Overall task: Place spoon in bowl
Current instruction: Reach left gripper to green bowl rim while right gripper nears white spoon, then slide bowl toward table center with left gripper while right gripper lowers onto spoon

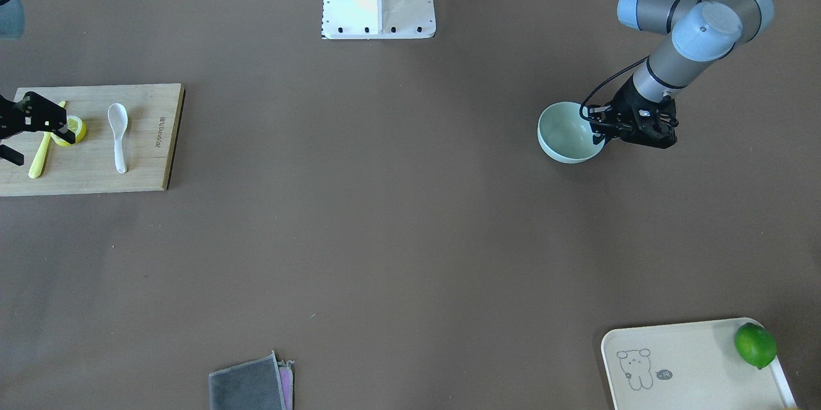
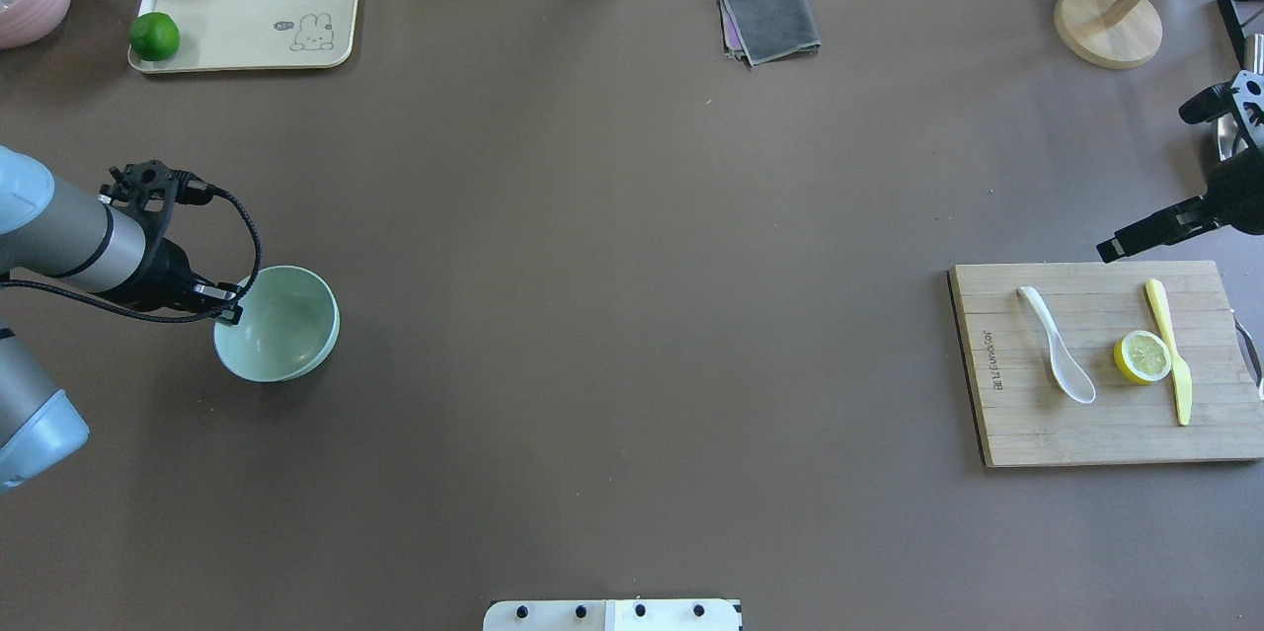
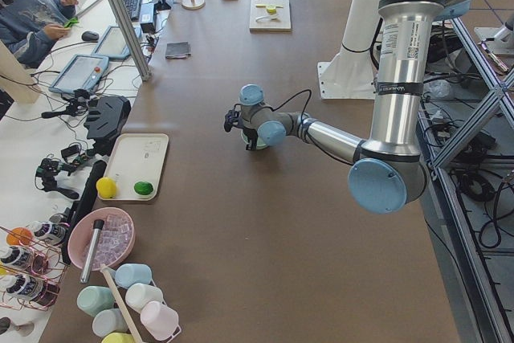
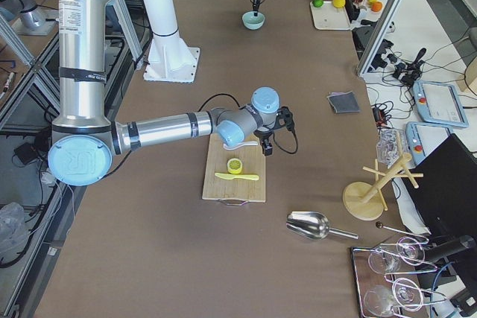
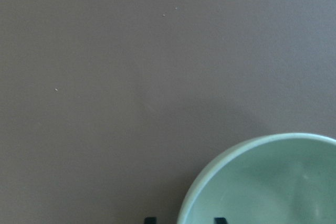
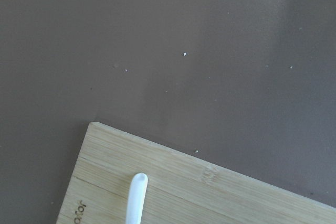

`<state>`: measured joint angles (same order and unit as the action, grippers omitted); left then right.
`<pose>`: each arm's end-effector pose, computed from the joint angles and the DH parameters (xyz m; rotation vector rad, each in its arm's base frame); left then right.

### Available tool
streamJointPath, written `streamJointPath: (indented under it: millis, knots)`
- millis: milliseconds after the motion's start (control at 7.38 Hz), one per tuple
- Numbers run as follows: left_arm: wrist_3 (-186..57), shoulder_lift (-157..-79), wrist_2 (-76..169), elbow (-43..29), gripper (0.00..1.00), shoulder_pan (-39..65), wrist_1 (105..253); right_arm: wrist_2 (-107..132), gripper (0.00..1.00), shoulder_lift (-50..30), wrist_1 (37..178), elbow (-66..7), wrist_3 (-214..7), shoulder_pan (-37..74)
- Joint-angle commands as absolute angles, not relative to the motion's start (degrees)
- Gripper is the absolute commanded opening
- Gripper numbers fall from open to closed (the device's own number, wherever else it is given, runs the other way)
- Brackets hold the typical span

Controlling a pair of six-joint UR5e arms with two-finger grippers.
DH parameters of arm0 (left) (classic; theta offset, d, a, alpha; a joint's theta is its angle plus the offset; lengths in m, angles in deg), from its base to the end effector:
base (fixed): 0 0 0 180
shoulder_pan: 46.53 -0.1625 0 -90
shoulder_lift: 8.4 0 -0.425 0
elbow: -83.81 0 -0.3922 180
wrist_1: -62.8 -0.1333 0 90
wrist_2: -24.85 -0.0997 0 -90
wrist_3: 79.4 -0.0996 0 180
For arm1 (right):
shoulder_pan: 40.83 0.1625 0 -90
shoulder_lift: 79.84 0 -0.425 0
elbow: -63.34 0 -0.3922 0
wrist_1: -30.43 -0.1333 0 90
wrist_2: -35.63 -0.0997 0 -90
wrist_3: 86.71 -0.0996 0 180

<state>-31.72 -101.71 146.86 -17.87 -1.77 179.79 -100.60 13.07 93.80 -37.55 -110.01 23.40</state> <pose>0.3225 -0.4332 0.4814 0.1047 0.8837 0.1648 -0.1569 -0.4662 0.5326 0.1946 -0.9489 -0.2832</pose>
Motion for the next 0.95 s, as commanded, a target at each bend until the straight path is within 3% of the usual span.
streamJointPath:
  millis: [0,814]
  knots:
    - [-31.06,-103.48,147.20,-20.24,0.00,-1.79,179.61,-100.51,1.00,12.80,93.80,-37.64,-110.79,23.24]
    - [-9.62,-128.43,138.36,-19.99,0.00,-14.49,164.43,-89.90,1.00,11.30,94.06,-38.35,-122.66,10.52]
